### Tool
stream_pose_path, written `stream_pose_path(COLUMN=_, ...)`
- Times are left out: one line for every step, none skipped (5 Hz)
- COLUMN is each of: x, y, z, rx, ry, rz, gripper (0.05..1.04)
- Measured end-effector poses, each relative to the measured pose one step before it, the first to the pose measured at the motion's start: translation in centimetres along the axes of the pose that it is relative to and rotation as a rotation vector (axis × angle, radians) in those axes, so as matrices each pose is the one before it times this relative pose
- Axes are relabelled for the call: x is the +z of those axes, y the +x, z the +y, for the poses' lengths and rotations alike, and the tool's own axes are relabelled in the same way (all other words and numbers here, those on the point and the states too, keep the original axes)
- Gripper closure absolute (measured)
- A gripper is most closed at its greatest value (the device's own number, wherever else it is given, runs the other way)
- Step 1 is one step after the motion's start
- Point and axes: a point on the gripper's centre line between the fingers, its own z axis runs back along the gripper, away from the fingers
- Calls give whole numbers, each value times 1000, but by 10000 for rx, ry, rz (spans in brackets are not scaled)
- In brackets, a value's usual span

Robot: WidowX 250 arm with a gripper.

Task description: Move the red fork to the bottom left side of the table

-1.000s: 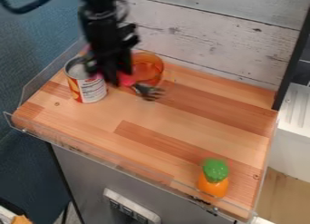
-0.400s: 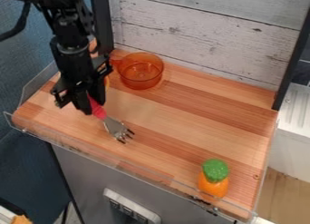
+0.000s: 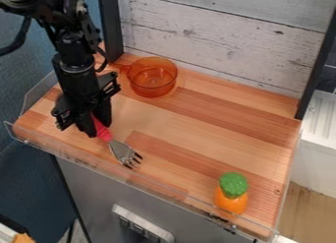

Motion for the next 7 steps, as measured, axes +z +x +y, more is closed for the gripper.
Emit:
stream_pose_path(x=-180, y=161, z=220, rx=47, ry=35, rz=-171, gripper=740)
stream_pose_path(x=-1276, y=203, z=560, rx=-49, ry=394, rz=-126, gripper=739)
stream_pose_path(x=-1259, y=16, z=316, rx=210, ry=294, rz=174, gripper=739)
stream_pose_path(x=-289, y=229, z=-33, rx=163, ry=147, rz=-202, gripper=670)
stream_pose_path(x=-63, y=56, z=-126, rx=166, ry=84, rz=-91, gripper=384)
stream_pose_path(x=717, y=-728, z=-3, rx=111, ry=-85, rz=168, gripper=124)
stream_pose_path(x=1426, y=-452, z=-66, rx=-50, ry=-164, rz=213, gripper=79)
